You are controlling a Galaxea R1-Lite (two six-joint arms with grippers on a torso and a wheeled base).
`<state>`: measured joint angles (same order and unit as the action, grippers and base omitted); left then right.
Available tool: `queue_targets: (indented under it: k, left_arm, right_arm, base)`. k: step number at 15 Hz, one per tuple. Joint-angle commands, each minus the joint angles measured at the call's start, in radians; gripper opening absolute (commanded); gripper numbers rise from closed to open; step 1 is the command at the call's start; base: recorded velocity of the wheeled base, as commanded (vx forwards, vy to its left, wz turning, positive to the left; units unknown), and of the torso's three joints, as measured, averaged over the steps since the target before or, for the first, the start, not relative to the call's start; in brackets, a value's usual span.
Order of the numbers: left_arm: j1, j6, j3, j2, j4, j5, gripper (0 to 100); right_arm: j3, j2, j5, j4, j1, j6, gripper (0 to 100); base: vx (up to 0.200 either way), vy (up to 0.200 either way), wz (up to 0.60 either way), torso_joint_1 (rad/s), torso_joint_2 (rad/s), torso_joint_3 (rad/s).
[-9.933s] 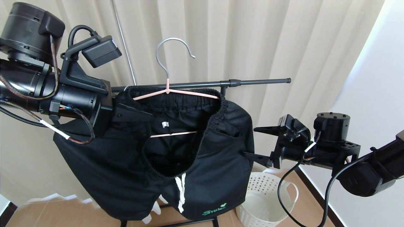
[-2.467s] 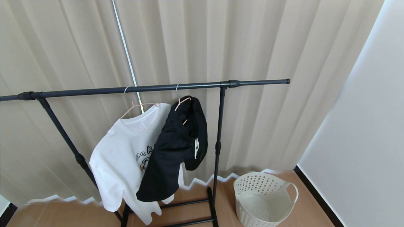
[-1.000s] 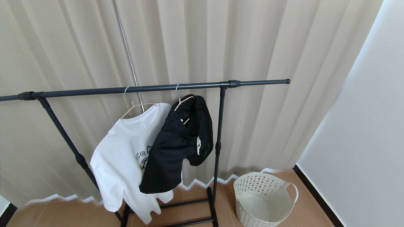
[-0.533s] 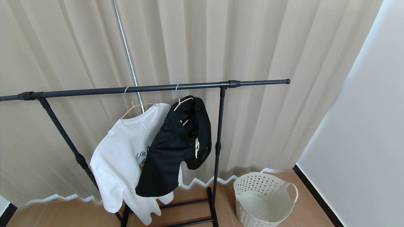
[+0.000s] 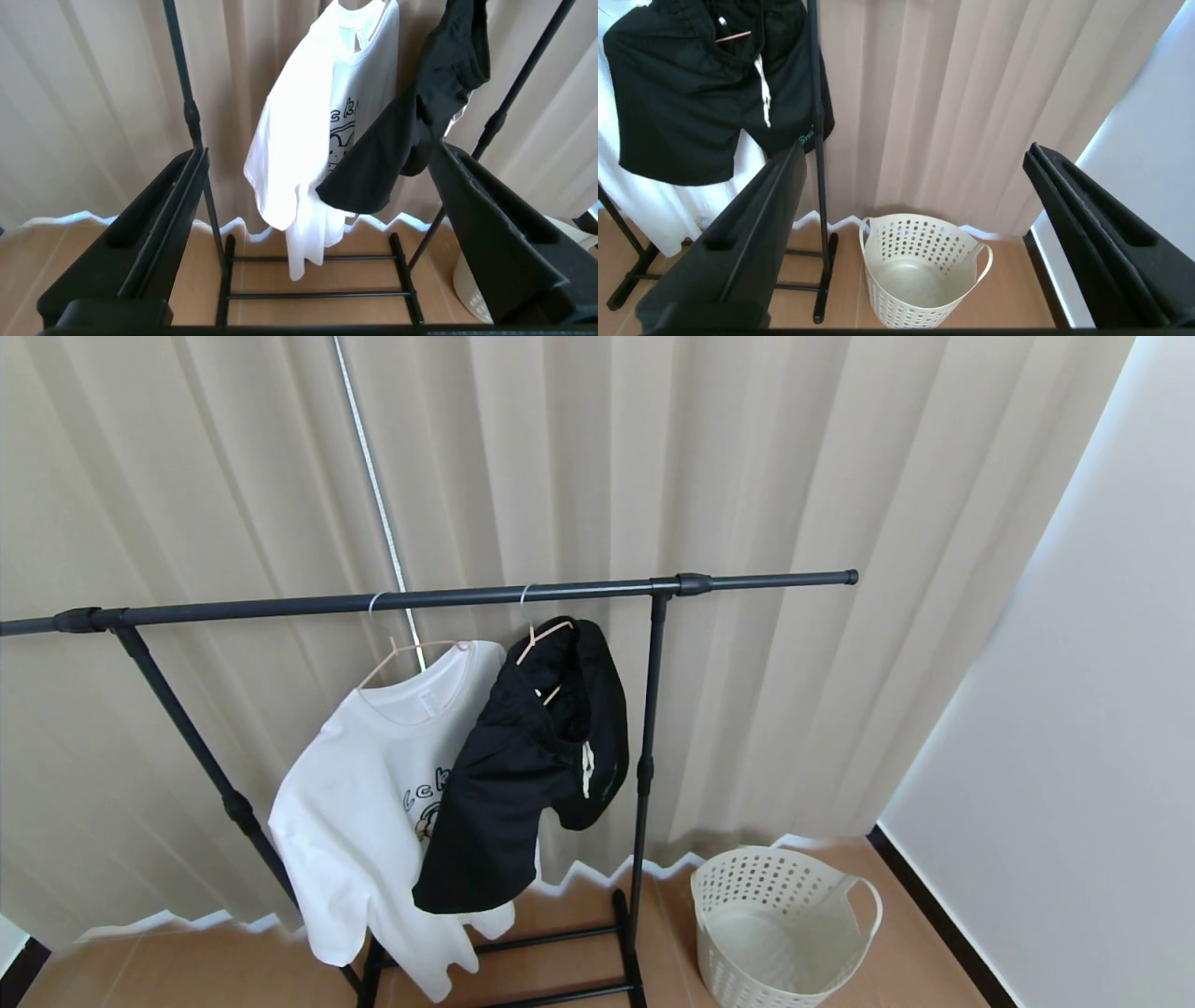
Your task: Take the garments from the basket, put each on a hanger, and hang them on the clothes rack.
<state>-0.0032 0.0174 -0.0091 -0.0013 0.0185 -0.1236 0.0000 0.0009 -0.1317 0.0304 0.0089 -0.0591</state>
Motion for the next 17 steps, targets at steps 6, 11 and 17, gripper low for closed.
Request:
queue_targets:
  k: [6,11,17]
  left_arm:
    - [0.000,0.001,0.000,0.001,0.000,-0.001,100]
    - [0.000,0.001,0.000,0.001,0.000,-0.001,100]
    - [0.000,0.001,0.000,0.001,0.000,-0.001,100]
  right_arm:
    - [0.000,-0.001,0.000,0.000,0.000,-0.002,100]
    - [0.000,-0.001,0.000,0.000,0.000,-0.002,100]
    - [0.000,-0.001,-0.005,0.000,0.000,-0.010,100]
  base:
    - [0.000,0.000,0.00,0.000,0.00,0.000]
    - [0.000,0.000,0.00,0.000,0.00,0.000]
    - [0.000,0.000,0.00,0.000,0.00,0.000]
